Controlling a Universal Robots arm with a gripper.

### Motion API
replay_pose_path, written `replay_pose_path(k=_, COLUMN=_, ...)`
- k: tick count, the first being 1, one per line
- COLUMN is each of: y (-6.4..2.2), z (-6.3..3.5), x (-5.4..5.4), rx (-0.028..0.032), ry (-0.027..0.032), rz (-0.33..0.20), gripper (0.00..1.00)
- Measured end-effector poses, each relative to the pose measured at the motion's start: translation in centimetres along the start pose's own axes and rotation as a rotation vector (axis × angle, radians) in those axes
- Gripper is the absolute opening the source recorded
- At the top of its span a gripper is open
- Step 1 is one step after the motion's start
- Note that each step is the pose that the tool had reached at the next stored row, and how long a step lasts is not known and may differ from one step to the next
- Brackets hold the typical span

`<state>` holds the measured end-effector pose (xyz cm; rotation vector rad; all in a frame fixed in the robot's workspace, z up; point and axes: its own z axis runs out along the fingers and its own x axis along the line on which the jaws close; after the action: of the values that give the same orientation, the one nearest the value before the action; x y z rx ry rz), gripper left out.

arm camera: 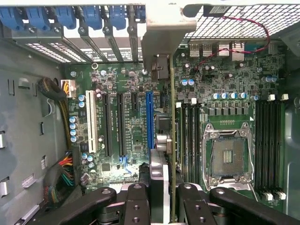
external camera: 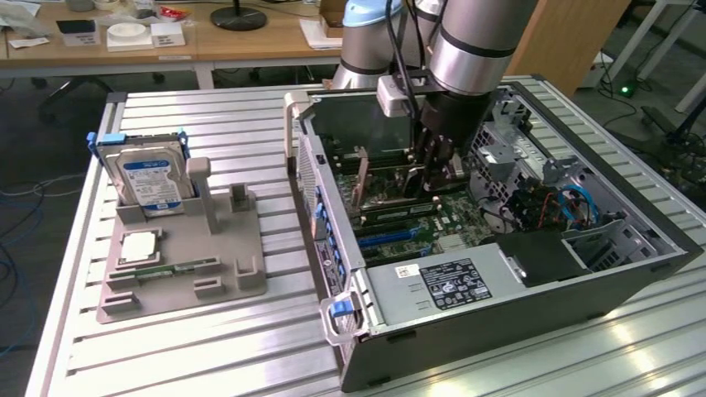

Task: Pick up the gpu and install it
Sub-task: 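Insert the gpu into the slot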

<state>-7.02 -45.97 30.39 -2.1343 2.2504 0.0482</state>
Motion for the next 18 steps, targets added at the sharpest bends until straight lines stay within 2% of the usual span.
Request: replay_pose_path(k=18, y=0.24, z=0.27, x=0.03, rx=-0.0011, ry=-0.0001, rz=-0.019, gripper=0.28)
